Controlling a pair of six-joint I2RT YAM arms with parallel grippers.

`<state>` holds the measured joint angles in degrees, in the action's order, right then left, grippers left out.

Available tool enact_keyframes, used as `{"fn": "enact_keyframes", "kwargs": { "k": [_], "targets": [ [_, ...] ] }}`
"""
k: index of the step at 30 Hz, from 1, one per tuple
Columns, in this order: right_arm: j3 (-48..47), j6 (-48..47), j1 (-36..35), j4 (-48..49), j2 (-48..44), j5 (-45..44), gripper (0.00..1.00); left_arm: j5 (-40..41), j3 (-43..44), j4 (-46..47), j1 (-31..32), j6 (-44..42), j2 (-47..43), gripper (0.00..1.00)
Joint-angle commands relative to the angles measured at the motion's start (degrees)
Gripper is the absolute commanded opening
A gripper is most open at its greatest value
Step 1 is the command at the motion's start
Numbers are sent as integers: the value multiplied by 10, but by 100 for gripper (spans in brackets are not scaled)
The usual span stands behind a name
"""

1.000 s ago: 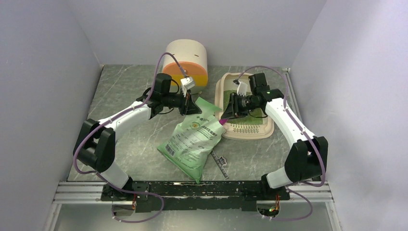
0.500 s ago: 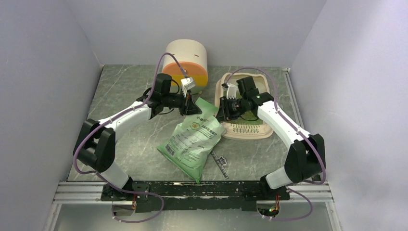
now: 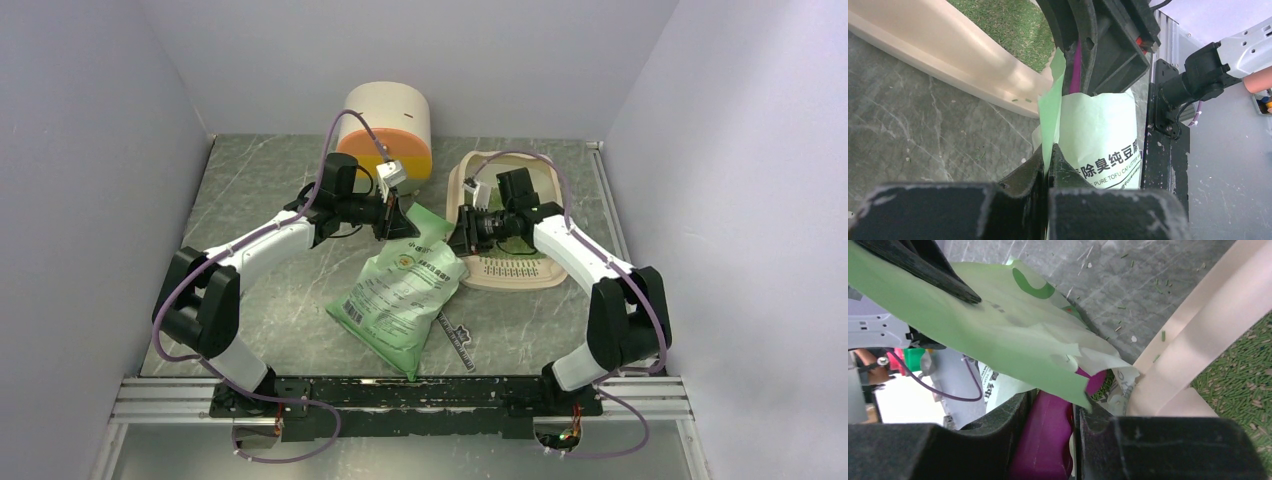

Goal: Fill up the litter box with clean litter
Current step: 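Scoop the cat litter from the cat litter bag.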

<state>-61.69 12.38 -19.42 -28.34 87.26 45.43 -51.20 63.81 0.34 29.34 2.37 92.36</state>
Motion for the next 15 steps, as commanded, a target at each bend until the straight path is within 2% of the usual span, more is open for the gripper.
{"fn": "enact_keyframes", "kwargs": {
  "k": [1,9,11,15],
  "targets": [
    [49,72,13,42,-1,125,0,-3,10,22,5,1,-8,5],
    [131,178,92,185,-35,255,0,-10,9,22,7,0,-8,5],
    [152,222,114,230,-48,264,0,-13,8,23,8,-2,-8,5],
    [178,251,150,252,-64,272,0,-17,8,25,8,-3,-11,5]
  ]
}}
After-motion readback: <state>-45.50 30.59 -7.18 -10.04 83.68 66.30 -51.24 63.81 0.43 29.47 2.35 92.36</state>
